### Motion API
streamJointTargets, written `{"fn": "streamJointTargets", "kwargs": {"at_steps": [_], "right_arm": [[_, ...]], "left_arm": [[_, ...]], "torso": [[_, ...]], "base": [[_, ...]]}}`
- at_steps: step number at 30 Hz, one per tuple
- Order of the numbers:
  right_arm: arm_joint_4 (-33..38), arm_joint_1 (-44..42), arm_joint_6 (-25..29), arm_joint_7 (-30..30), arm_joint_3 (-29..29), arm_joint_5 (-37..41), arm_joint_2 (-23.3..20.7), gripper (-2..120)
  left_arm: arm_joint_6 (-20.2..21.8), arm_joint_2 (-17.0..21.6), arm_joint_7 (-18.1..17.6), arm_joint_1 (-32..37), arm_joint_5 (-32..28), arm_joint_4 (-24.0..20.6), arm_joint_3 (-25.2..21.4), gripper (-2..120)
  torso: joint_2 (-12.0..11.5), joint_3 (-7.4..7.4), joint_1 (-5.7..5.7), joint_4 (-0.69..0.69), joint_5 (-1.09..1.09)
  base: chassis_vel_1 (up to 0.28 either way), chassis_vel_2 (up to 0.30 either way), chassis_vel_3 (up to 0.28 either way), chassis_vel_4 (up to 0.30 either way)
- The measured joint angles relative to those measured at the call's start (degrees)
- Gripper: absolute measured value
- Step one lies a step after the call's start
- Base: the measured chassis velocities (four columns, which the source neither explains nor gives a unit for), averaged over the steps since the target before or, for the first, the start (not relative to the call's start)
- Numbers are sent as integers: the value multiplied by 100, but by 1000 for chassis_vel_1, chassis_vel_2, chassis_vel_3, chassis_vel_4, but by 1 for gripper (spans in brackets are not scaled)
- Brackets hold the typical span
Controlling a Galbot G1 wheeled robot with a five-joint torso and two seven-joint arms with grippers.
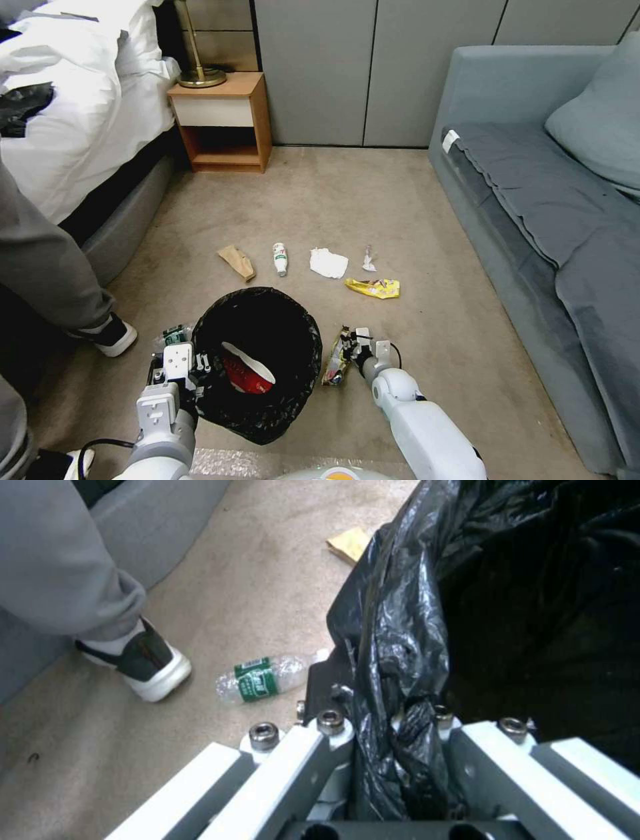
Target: Pick up the trash bin, then pick up the garbage from the floor and place it into the trash bin.
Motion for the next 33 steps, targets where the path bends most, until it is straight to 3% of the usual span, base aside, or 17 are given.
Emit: {"fn": "streamJointTargets", "kwargs": {"at_steps": [2,5,6,9,10,13,14,18,24,33], "right_arm": [[201,-64,-1,50,39,-49,-40,0],[1454,-507,250,165,248,-236,-239,0],[1454,-507,250,165,248,-236,-239,0],[3013,-1090,1301,-261,480,-341,-388,0],[3013,-1090,1301,-261,480,-341,-388,0],[4297,-1419,2145,-1089,536,-368,-489,0],[4297,-1419,2145,-1089,536,-368,-489,0],[5301,-1676,2682,-2330,364,-247,-679,0],[5550,-1875,2751,-2571,-138,-172,-876,0],[4843,-1897,2915,-2491,-958,-442,-1025,0]], "left_arm": [[2,8,0,-7,-8,5,1,3],[16,47,4,-77,-36,31,3,3],[16,47,4,-77,-36,31,3,3],[27,59,6,-121,-41,77,41,3],[27,59,6,-121,-41,77,41,3],[30,62,5,-137,-39,112,77,3],[30,62,5,-137,-39,112,77,3],[43,73,3,-161,-37,135,98,3],[47,79,2,-191,-32,173,122,3],[51,80,1,-228,-27,207,150,3]], "torso": [[0,-1,0,-1,-2],[0,-3,-1,-7,-5],[0,-3,-1,-7,-5],[1,-4,0,-9,-8],[1,-4,0,-9,-8],[1,-5,-1,-8,-10],[1,-5,-1,-8,-10],[1,-5,-1,-8,-9],[2,-5,0,-9,-10],[2,-5,-1,-9,-10]], "base": [[0,0,0,0],[0,0,0,0],[0,0,0,0],[0,0,0,0],[0,0,0,0],[0,0,0,0],[0,0,0,0],[0,0,0,0],[0,0,0,0],[0,0,0,0]]}}
